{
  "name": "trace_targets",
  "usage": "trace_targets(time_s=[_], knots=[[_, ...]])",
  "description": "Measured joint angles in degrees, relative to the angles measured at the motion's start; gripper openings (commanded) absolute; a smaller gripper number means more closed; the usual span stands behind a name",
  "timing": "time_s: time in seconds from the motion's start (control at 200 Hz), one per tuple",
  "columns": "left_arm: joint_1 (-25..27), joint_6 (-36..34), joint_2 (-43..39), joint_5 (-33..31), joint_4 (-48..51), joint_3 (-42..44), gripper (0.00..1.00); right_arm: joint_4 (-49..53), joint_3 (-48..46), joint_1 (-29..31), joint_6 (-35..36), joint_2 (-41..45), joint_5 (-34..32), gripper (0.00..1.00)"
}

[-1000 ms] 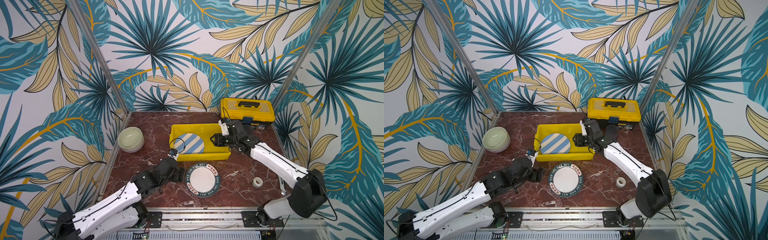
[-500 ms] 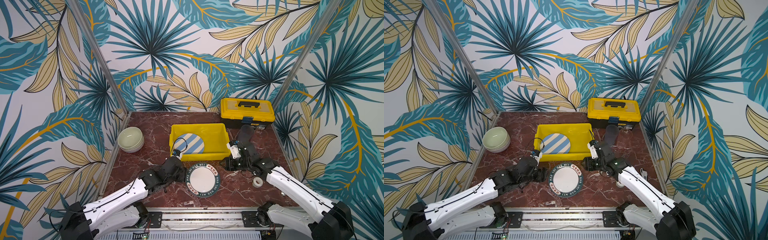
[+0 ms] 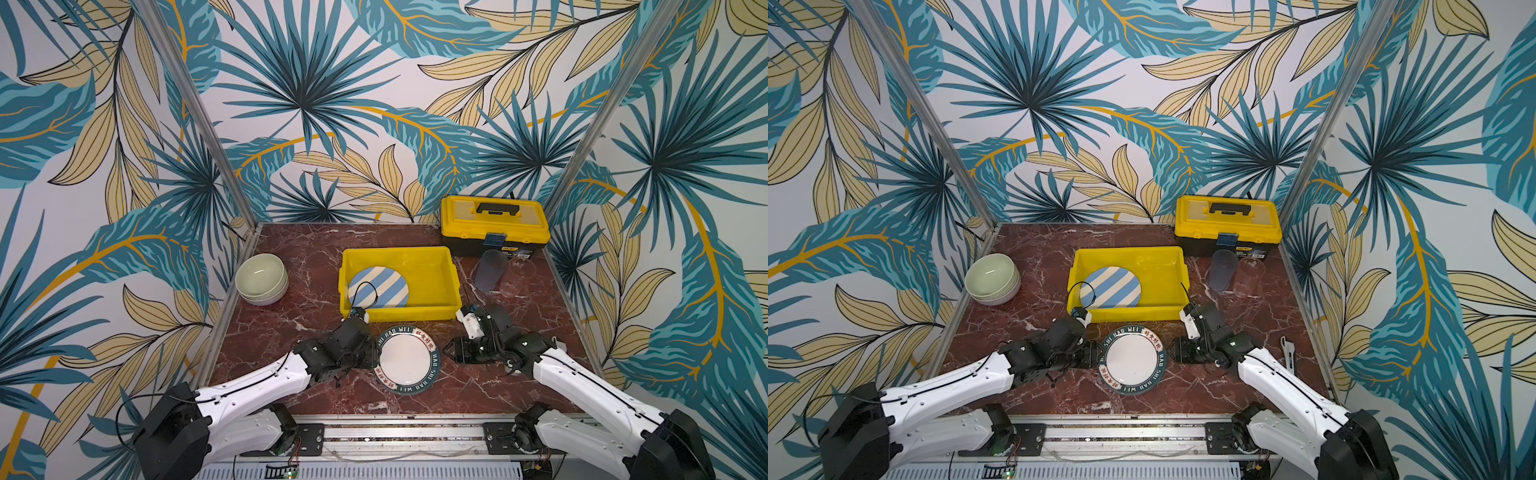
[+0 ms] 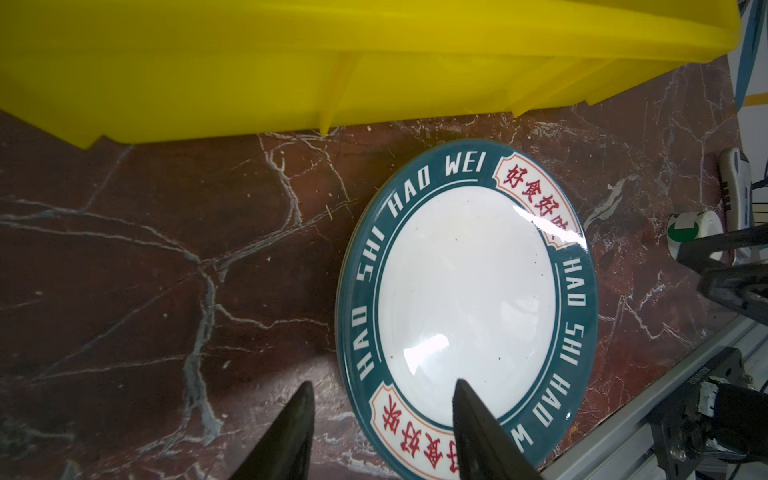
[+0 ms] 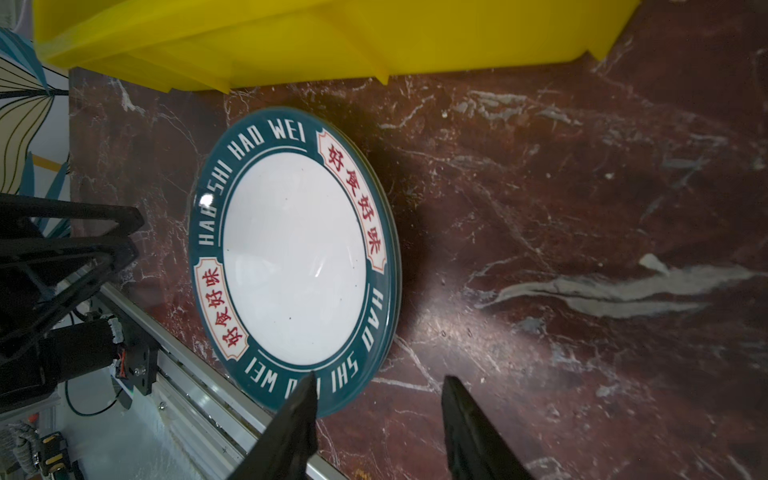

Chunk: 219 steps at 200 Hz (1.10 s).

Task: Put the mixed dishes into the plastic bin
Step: 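Release the striped plate and move both grippers to the green-rimmed plate, then pinch opposite rims of the green-rimmed plate with both grippers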

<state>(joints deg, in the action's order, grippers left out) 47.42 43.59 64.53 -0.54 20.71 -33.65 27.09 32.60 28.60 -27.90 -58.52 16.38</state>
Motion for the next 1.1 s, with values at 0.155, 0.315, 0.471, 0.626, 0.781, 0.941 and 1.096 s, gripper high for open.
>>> trace_targets(time_s=[0.155, 0.315, 0.471, 0.626, 0.781, 0.941, 1.096], knots=[[0.07, 1.29, 2.05, 1.22, -1.68, 0.02, 0.50, -2.27, -1.49, 0.00, -1.18, -0.87, -0.04, 0.50], [0.17, 2.62, 4.50, 1.73, -3.19, 0.46, 0.47, -4.63, -2.95, 0.00, -1.99, -1.64, -0.04, 0.50], [0.26, 3.56, 6.38, 1.99, -3.93, 1.25, 0.45, -6.69, -4.28, 0.00, -2.67, -2.47, 0.00, 0.50], [0.31, 3.82, 7.87, 2.10, -4.92, 1.25, 0.41, -8.76, -4.87, 0.00, -3.39, -3.50, 0.04, 0.49], [0.39, 3.87, 8.76, 2.27, -5.11, 1.25, 0.38, -10.88, -5.09, 0.00, -3.85, -4.70, 0.33, 0.49], [0.39, 4.00, 9.01, 2.29, -5.07, 1.25, 0.34, -12.39, -5.40, 0.00, -4.09, -5.68, 0.50, 0.48], [0.42, 3.96, 9.01, 2.82, -5.09, 1.25, 0.32, -14.40, -5.75, 0.07, -4.57, -6.91, 1.05, 0.48]])
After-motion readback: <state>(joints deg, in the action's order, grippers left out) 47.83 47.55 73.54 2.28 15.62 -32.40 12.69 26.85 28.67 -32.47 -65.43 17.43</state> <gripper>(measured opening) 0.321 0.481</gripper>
